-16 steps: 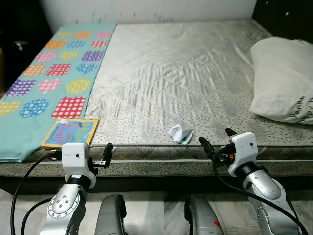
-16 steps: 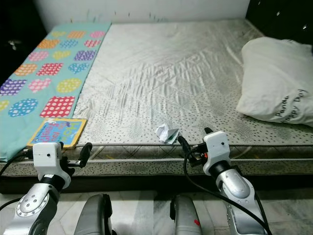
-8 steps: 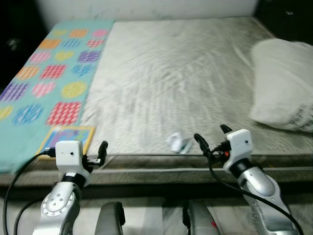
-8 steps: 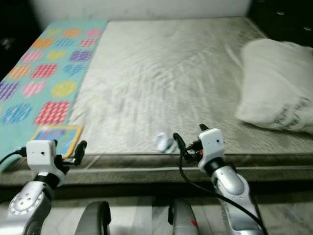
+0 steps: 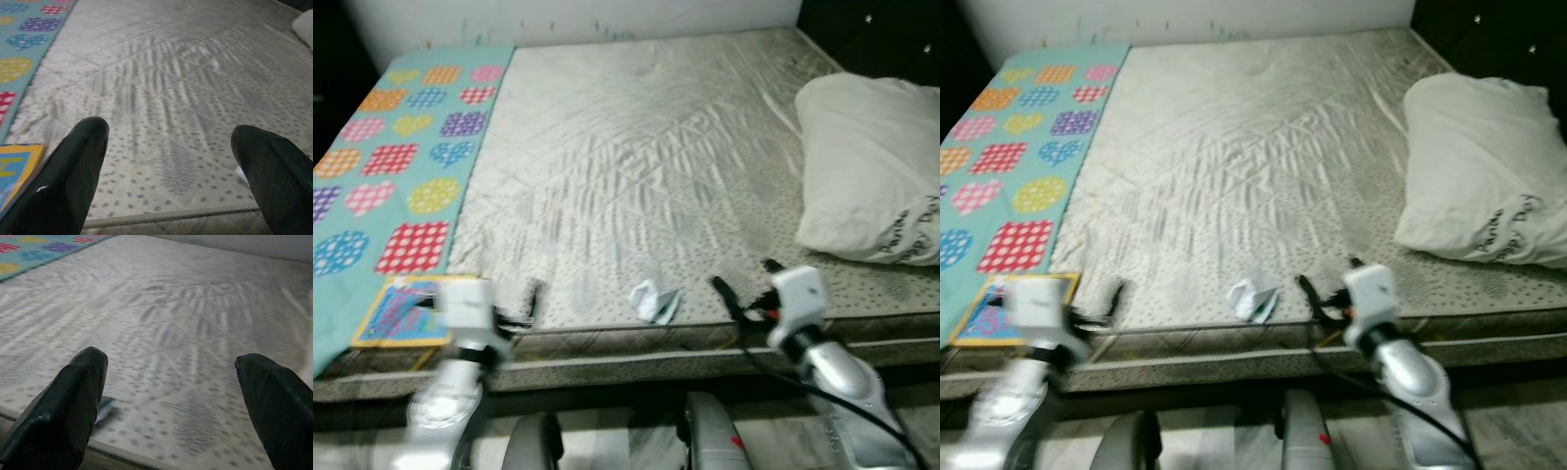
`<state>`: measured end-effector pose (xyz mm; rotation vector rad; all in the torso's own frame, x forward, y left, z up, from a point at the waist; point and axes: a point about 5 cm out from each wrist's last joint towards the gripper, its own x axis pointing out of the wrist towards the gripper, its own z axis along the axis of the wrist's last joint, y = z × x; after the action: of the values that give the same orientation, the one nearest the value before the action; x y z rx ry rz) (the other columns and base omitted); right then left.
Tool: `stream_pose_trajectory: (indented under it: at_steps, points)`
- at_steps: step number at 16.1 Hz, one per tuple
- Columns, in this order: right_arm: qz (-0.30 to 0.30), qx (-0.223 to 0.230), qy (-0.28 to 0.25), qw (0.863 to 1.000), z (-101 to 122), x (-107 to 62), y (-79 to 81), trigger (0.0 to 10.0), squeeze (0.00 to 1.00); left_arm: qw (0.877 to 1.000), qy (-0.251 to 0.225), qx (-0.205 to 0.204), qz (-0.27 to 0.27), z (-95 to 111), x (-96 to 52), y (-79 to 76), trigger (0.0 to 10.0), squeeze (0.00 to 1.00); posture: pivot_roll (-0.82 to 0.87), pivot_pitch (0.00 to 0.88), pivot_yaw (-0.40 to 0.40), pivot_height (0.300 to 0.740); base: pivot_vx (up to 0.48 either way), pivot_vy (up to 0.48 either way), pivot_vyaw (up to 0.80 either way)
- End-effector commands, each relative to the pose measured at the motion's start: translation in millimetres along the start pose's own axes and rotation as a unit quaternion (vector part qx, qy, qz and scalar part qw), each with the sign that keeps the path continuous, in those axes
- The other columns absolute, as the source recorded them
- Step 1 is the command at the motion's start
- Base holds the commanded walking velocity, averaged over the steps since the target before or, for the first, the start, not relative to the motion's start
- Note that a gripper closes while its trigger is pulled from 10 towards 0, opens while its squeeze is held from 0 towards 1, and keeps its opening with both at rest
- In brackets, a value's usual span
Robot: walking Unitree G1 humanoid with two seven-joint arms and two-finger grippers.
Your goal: Clean up the room
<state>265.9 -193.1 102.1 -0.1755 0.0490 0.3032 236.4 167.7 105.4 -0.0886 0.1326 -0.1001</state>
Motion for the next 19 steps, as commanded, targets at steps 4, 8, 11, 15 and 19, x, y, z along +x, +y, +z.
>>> stream_pose_trajectory:
  at_steps: [4,8,11,15,19]
  points:
    - [0.018,-0.009,0.000,1.000,0.7,-0.3,4.4,10.0,0.00,0.999,0.017,0.005,0.029,-2.8,-4.9,11.8,10.0,0.00,-0.20,0.097,0.040,0.585,0.000,0.000,0.00]
    - [0.036,0.010,0.008,0.999,-3.1,-6.1,9.6,10.0,0.00,0.999,0.025,0.003,0.032,-4.7,-6.6,13.1,10.0,0.00,-0.20,0.113,0.037,0.572,0.000,0.000,0.12]
    - [0.047,0.013,0.002,0.999,-2.1,-6.1,12.8,10.0,0.00,0.999,0.027,0.004,0.033,-4.6,-6.6,12.9,10.0,0.00,-0.20,0.120,0.038,0.572,0.000,0.000,0.00]
    - [0.058,0.003,0.002,0.998,-2.5,-6.1,15.1,10.0,0.00,0.999,0.030,0.006,0.033,-4.3,-5.6,12.6,10.0,0.00,-0.20,0.125,0.040,0.551,0.000,0.000,0.00]
    - [0.094,-0.022,-0.016,0.995,8.4,8.5,23.0,10.0,0.00,0.999,0.037,0.011,0.033,-3.5,-6.2,11.8,10.0,0.00,-0.17,0.142,0.042,0.551,0.000,0.000,0.00]
